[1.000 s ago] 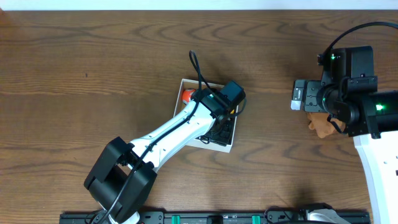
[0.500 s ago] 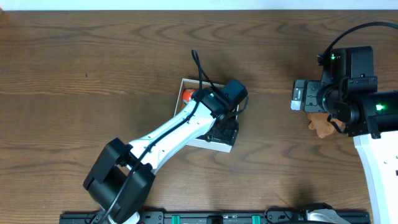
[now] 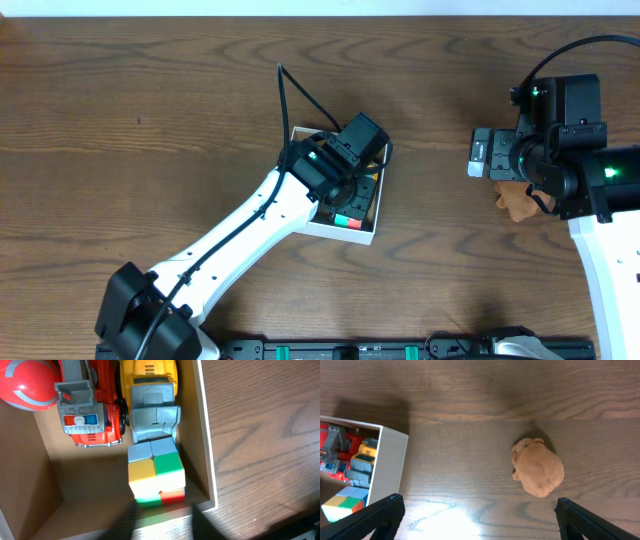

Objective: Pack container
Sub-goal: 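Lower the cube into the box corner and open the left gripper, then withdraw the left gripper from the box to the left side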

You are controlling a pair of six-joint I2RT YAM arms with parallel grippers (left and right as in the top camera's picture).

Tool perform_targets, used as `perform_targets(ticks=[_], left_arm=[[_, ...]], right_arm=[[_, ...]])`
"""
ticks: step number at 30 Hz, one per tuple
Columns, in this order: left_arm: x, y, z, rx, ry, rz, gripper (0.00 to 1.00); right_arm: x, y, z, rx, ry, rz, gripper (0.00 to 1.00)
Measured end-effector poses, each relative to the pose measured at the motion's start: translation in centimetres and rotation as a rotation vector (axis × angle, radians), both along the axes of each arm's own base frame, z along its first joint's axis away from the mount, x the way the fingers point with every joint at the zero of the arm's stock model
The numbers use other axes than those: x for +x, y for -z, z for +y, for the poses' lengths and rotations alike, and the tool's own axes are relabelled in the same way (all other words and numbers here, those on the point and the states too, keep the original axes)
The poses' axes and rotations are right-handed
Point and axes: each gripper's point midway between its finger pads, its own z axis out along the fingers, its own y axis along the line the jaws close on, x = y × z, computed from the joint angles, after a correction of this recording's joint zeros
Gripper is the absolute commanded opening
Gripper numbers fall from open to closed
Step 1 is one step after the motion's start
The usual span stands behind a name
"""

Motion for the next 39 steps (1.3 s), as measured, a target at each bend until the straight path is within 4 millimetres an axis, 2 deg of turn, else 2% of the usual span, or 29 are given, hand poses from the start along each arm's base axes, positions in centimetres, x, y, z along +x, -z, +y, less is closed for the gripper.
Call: perform_targets(ticks=[13,21,30,34,39], left_arm=[[0.0,0.4,0.2,0.011,-0.005,0.001,0.06],[-0.1,3.0,0.3,0.038,-0.008,0.03,0.06],[0.4,7.3,-0.3,0.092,-0.006,0.096,0.06],[0.2,8.2,-0.3,0.108,-0.006,0.119,0.06],[0.1,8.2,-0.2,0.11,-0.006,0.123,0.06]], right_arm=[[0.0,0.0,0.0,0.0,0.0,0.0,0.99],[0.0,0.0,0.0,0.0,0.0,0.0,0.99],[-0.1,0.0,0.0,0.0,0.0,0.003,0.99],[-0.1,0.0,0.0,0.0,0.0,0.003,0.99],[-0.1,0.0,0.0,0.0,0.0,0.003,0.99]])
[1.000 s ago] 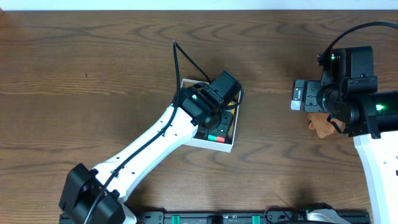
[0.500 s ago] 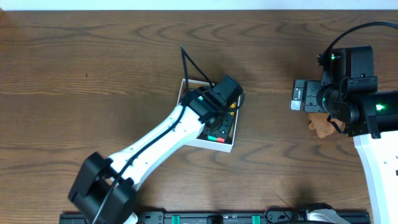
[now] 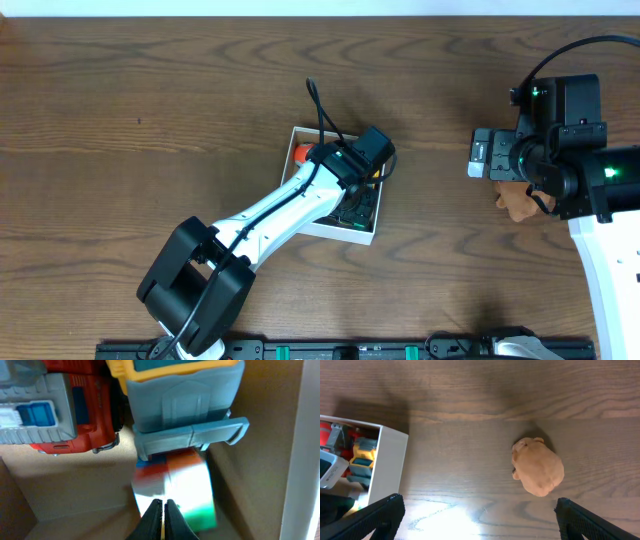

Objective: Pack container
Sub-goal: 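Withdraw the left gripper from the box to the left side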

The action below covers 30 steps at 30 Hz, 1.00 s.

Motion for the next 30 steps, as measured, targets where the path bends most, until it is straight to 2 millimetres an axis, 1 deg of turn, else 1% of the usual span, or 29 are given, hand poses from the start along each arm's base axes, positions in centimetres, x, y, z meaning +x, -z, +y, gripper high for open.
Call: perform_targets(ticks=[2,4,6,8,9,11,13,14,16,18,19,20,23,25,28,30], left_arm=[[-0.2,-0.3,0.2,0.002,0.0,0.001,0.06],[-0.3,-1.1,0.3,-0.007,0.001,-0.009,0.06],[-0.3,-2.3,0.4,-0.024,0.006,-0.032,0.06],[-0.2,-4.1,0.9,-0.035,0.003,-0.075,0.06],[-0.3,-5.3,1.4,-0.033,-0.001,-0.104,0.1],[-0.3,-7.5,2.6,-0.024,-0.005,-0.16,0.33],[-0.4,-9.6,4.0,-0.018,-0.026,-0.211,0.49],[-0.4,-10.6,4.9,-0.015,-0.042,-0.233,0.62],[-0.6,-11.9,6.6,-0.006,-0.068,-0.255,0.82],[-0.7,-12.9,8.8,0.012,-0.113,-0.265,0.89],[-0.8,-13.3,9.7,0.019,-0.132,-0.267,0.95],[-0.8,-13.6,10.7,0.028,-0.155,-0.27,0.98],[-0.5,-14.5,14.1,0.064,-0.251,-0.282,0.98],[-0.4,-14.9,16.2,0.086,-0.314,-0.289,0.98],[0.1,-15.7,19.6,0.104,-0.43,-0.314,0.98],[0.3,-16.2,21.8,0.113,-0.505,-0.327,0.98]], right_arm=[[0.0,0.0,0.0,0.0,0.0,0.0,0.99],[0.0,0.0,0.0,0.0,0.0,0.0,0.99],[0.0,0.0,0.0,0.0,0.0,0.0,0.99],[0.0,0.0,0.0,0.0,0.0,0.0,0.99],[0.0,0.0,0.0,0.0,0.0,0.0,0.99],[0.0,0.0,0.0,0.0,0.0,0.0,0.99],[0.0,0.0,0.0,0.0,0.0,0.0,0.99],[0.0,0.0,0.0,0.0,0.0,0.0,0.99],[0.0,0.0,0.0,0.001,0.004,0.0,0.99],[0.0,0.0,-0.2,0.007,0.021,-0.001,0.99],[0.0,0.0,-0.5,0.012,0.04,-0.001,0.99],[0.0,0.0,-0.9,0.015,0.06,-0.002,0.99],[0.0,0.1,-3.2,0.021,0.153,0.001,0.99],[-0.2,0.5,-4.7,0.021,0.21,0.021,0.99],[-0.4,1.8,-7.4,0.022,0.301,0.074,0.99],[0.1,2.9,-8.9,0.018,0.335,0.109,0.99]])
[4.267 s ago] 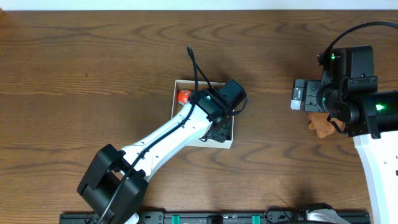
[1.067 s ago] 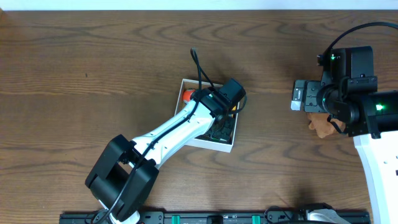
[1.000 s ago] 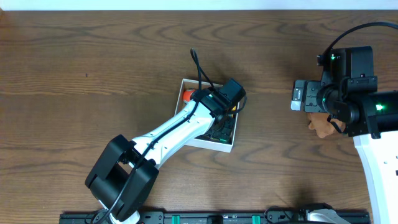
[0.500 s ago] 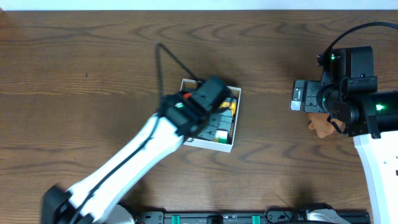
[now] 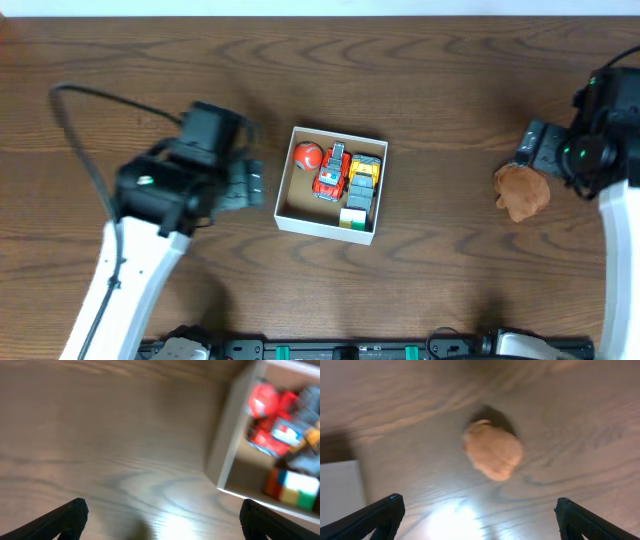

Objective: Pack container
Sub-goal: 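Withdraw the left gripper from the box to the left side, then reach the right gripper to the brown plush toy and grasp it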

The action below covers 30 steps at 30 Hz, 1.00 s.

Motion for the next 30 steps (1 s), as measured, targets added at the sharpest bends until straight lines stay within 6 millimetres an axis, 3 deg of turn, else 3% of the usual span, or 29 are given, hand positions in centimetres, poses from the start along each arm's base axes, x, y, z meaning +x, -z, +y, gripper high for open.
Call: perform_targets(ticks=[2,8,13,23,25,30], left_arm=[[0.0,-0.4,2.2,0.002,-0.077,-0.014,0.98],[-0.3,-0.5,5.7,0.002,-0.209,-0.008,0.98],[-0.5,-0.4,6.3,0.0,-0.232,0.0,0.98],[-0.3,-0.5,6.3,-0.002,-0.233,-0.009,0.98],[-0.3,-0.5,6.3,-0.002,-0.233,-0.009,0.98],[-0.3,-0.5,6.3,-0.002,-0.233,-0.009,0.98]], right_arm=[[1.0,1.7,-1.3,-0.003,-0.01,0.044,0.99],[2.9,7.2,-2.7,0.01,-0.102,0.201,0.99],[3.1,12.5,-3.0,0.043,-0.18,0.364,0.99],[2.4,19.2,-2.6,0.118,-0.241,0.558,0.99],[2.2,19.8,-2.5,0.127,-0.245,0.577,0.91],[2.0,20.3,-2.1,0.155,-0.259,0.591,0.53]])
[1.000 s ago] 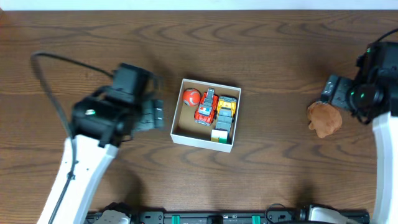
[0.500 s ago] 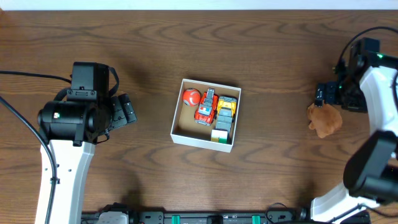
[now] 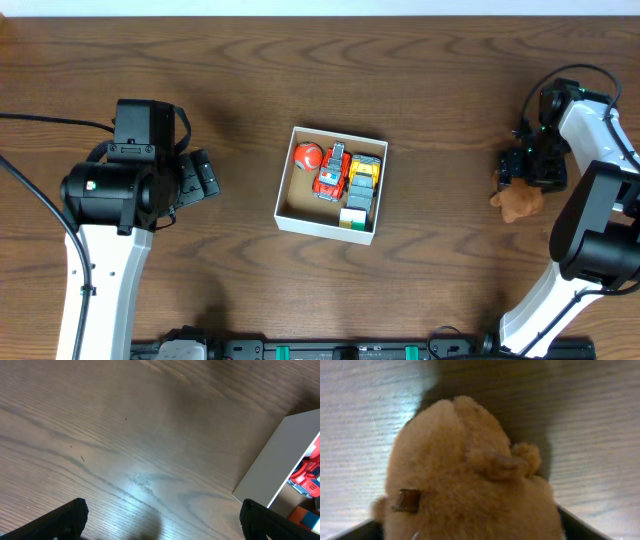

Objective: Pack container
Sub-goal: 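Reach the right gripper to the brown plush toy and grasp it, then carry the plush toy into the box with the right gripper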

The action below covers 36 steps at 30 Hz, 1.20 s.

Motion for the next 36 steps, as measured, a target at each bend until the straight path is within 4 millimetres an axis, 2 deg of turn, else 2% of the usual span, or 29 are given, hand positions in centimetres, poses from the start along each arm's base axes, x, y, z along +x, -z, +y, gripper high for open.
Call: perform_targets(ticks=[5,8,10,13,16,20,23,24,27,28,30,33,36], left_arm=[[0.0,0.0,0.0,0.0,0.0,0.0,0.98],[0.0,0.0,0.0,0.0,0.0,0.0,0.98],[0.0,0.0,0.0,0.0,0.0,-0.001,0.98],[0.0,0.0,0.0,0.0,0.0,-0.001,0.98],[0.0,0.0,0.0,0.0,0.0,-0.002,0.98],[0.1,0.0,0.0,0.0,0.0,-0.003,0.98],[0.1,0.0,0.3,0.003,-0.011,-0.003,0.98],[0.1,-0.1,0.6,0.004,-0.023,-0.005,0.98],[-0.1,-0.1,2.1,0.005,-0.082,-0.006,0.98],[-0.2,-0.1,2.9,0.004,-0.113,-0.006,0.98],[-0.4,-0.1,4.2,0.006,-0.16,-0.006,0.98],[-1.0,-0.1,6.2,0.008,-0.242,-0.006,0.98],[-1.6,0.0,8.0,-0.008,-0.32,-0.007,0.98]], right_arm=[[0.0,0.0,0.5,0.024,0.024,-0.003,0.29],[-0.1,-0.1,1.2,0.056,0.035,0.003,0.27],[-0.2,-0.1,1.8,0.079,0.033,0.006,0.22],[0.2,-0.7,3.5,0.108,0.004,-0.013,0.22],[1.1,-2.9,6.0,0.116,-0.065,-0.082,0.22],[2.2,-9.1,11.2,0.114,-0.226,-0.27,0.22],[2.6,-14.7,16.2,0.134,-0.379,-0.451,0.22],[2.5,-16.8,18.5,0.15,-0.443,-0.522,0.22],[1.1,-20.5,23.4,0.203,-0.582,-0.637,0.23],[0.4,-21.2,25.3,0.225,-0.635,-0.658,0.24],[-0.5,-21.5,27.4,0.25,-0.693,-0.667,0.24],[-1.3,-20.9,30.5,0.274,-0.76,-0.662,0.25],[-1.6,-19.8,32.6,0.285,-0.801,-0.643,0.25]])
